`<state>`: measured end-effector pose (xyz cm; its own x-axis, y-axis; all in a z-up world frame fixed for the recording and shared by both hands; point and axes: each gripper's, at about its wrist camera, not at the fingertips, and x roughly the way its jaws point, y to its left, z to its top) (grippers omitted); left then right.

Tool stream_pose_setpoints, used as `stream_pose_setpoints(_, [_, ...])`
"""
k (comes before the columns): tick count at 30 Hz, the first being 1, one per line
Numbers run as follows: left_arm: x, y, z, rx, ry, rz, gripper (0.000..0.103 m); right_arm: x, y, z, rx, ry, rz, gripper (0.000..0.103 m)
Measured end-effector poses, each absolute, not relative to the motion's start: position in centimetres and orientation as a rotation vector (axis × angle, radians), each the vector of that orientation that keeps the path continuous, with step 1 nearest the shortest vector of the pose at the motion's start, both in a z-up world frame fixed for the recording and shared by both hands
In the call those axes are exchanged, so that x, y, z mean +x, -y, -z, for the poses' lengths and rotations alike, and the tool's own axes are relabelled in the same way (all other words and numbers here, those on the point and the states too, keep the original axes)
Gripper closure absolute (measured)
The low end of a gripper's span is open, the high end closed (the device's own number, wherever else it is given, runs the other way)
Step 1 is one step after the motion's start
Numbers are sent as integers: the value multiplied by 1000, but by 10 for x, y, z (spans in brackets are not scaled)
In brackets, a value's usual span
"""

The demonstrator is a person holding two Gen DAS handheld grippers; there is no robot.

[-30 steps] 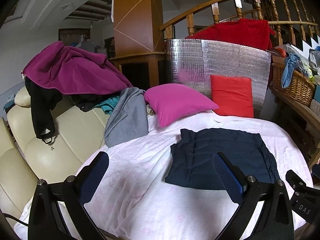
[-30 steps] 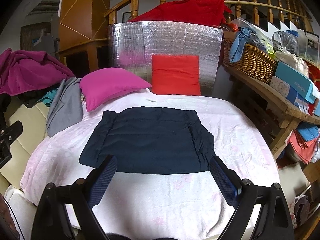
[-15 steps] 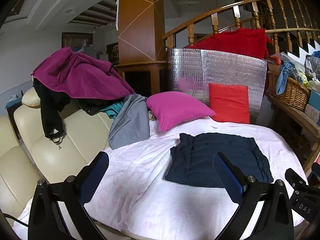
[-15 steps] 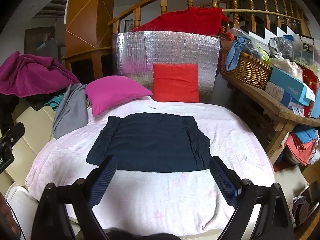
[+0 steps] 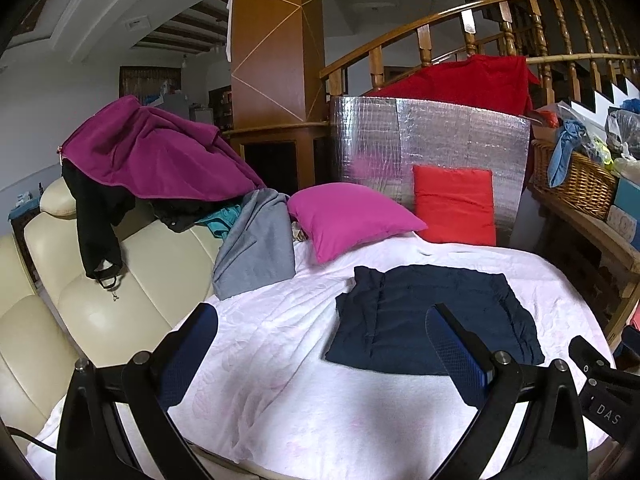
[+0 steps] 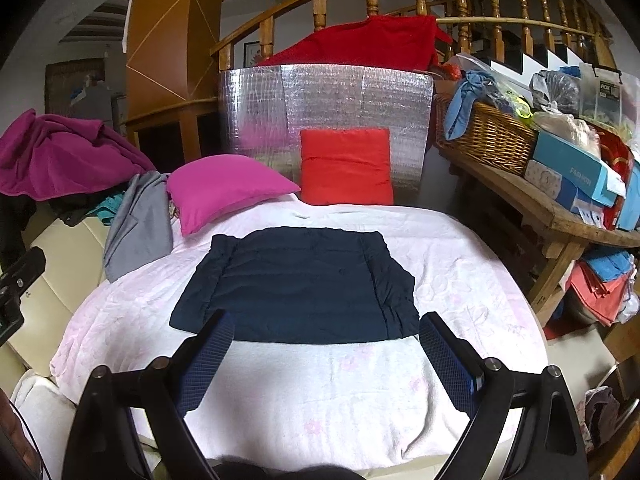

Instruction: Fold large clothes

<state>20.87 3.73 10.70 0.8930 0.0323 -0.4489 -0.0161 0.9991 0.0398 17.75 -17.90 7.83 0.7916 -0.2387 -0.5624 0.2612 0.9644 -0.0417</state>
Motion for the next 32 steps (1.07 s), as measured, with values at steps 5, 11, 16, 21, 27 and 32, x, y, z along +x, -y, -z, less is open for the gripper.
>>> stream_pose_setpoints(5, [214, -35, -103, 40, -475, -23, 0, 183, 179, -72, 39, -613, 269, 8])
stream_pose_setpoints(11, [220, -35, -98, 39, -488, -23, 0, 190, 180, -66, 33, -624, 269, 7])
stream_pose_setpoints(16, [227, -31, -96, 45, -493, -21, 0, 197, 183, -64, 37, -632, 273, 7])
stream_pose_setpoints(21, [236, -27, -93, 50, -502, -24, 0, 206, 187, -59, 39, -641, 274, 7])
stream_pose_setpoints(27, [255, -24, -84, 57, -523, -14, 0, 222, 201, -53, 41, -649, 289, 7])
stream_pose_setpoints(32, [309, -52, -63, -42, -583, -2, 0, 247, 250, -42, 61, -659, 347, 8])
